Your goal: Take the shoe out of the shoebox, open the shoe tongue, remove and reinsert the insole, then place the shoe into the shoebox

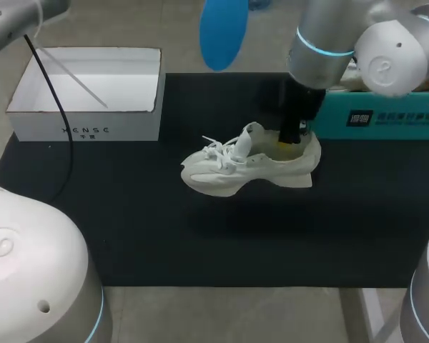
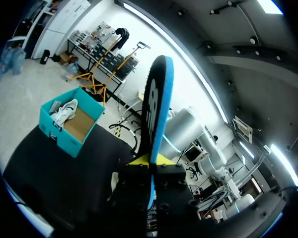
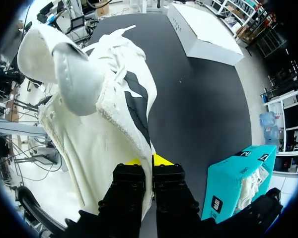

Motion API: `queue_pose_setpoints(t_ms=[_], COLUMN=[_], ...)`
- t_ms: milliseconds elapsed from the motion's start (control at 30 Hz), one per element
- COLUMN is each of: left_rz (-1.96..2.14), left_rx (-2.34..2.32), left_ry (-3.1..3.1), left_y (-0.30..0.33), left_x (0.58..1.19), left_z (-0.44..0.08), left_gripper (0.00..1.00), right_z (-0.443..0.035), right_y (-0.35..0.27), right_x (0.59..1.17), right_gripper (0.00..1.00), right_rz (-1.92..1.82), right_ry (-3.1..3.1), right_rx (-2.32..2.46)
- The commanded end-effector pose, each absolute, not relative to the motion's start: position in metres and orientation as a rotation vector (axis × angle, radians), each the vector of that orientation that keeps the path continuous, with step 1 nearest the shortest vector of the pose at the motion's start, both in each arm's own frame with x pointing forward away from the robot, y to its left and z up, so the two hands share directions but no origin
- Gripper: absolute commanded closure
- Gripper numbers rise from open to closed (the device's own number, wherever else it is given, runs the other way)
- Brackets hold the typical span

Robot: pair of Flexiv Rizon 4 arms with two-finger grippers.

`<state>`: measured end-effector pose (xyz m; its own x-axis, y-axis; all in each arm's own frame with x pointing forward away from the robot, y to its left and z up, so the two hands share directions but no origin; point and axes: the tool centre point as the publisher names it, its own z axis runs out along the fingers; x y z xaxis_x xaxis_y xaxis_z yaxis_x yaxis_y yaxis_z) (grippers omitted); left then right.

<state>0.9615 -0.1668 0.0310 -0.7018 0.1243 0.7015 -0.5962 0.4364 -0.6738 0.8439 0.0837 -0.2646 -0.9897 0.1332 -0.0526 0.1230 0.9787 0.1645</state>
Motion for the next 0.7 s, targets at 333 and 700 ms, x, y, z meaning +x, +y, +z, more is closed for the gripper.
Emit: queue_pose_setpoints(t_ms=[333, 700], left_rz=[1.311, 1.311], left_rx=[0.395, 0.395], left_ry=[-1.991, -1.991], left_y=[-0.166, -0.166], left_x=[0.962, 0.962], left_z=[0.031, 0.031], left_gripper=[1.0, 1.0], right_z=[-0.26, -0.263], right_y=[0.081, 0.067], right_x=[0.845, 0.84], right_gripper=[1.0, 1.0], right_rz=[0.255, 0.344], right_ry=[3.065, 2.934], right_rx=[0.197, 0.787])
